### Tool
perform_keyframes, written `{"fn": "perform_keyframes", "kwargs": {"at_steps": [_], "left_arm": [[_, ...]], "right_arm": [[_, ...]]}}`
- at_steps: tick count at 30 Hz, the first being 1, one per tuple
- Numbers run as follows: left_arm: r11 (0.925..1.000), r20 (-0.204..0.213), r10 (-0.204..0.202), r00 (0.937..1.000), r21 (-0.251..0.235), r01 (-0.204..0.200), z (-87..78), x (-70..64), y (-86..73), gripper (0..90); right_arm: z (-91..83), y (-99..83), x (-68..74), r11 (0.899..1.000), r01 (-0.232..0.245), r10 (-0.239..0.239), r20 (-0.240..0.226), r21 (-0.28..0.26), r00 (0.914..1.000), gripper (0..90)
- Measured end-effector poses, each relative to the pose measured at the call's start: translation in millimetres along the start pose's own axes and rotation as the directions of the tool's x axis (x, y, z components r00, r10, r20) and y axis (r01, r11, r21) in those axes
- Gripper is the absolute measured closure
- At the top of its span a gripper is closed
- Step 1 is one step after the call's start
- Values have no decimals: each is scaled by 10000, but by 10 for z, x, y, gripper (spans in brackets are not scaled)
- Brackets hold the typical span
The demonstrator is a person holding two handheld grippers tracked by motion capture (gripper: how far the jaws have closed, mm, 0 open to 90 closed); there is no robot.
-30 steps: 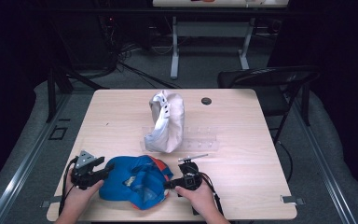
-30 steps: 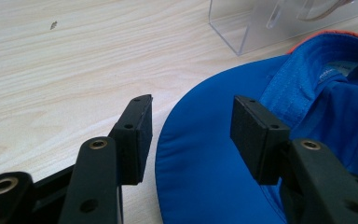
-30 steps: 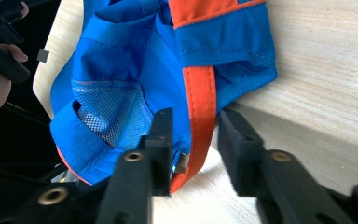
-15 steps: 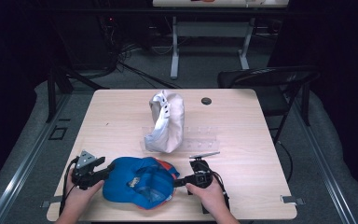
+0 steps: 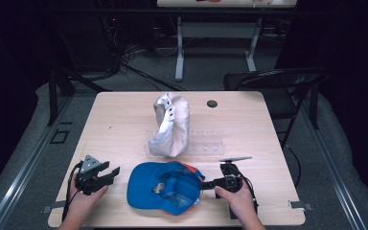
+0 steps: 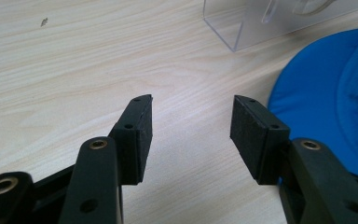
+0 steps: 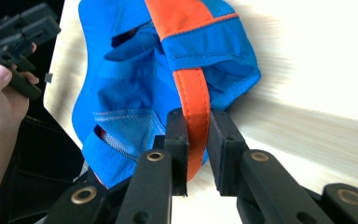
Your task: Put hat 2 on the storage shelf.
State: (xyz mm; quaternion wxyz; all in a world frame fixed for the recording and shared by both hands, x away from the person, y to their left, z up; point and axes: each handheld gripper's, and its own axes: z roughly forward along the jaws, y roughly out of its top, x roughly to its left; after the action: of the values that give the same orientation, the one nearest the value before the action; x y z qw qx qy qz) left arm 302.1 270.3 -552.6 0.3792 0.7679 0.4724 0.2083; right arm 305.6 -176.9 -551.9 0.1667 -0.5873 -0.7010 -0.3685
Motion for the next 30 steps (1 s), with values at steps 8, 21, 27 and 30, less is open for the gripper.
{"fn": "perform_keyframes", "kwargs": {"at_steps": [8, 21, 27, 30], "left_arm": [[9999, -40, -151, 9999, 23, 151, 9, 27, -8, 493], [9999, -41, -115, 9999, 41, 115, 19, 26, -1, 493], [9999, -55, -99, 9999, 27, 99, 16, 42, -4, 492], [9999, -50, -132, 9999, 18, 132, 13, 39, -4, 492]], "right_arm": [[-349, -37, -329, 9932, -677, 705, 273, -948, 9971, 789], [-403, -21, -442, 9942, -830, 865, 494, -689, 9950, 785], [-338, -49, -435, 9907, -1036, 1037, -41, -885, 9946, 747], [-332, -62, -465, 9907, -1136, 1095, -575, -750, 9923, 718]]}}
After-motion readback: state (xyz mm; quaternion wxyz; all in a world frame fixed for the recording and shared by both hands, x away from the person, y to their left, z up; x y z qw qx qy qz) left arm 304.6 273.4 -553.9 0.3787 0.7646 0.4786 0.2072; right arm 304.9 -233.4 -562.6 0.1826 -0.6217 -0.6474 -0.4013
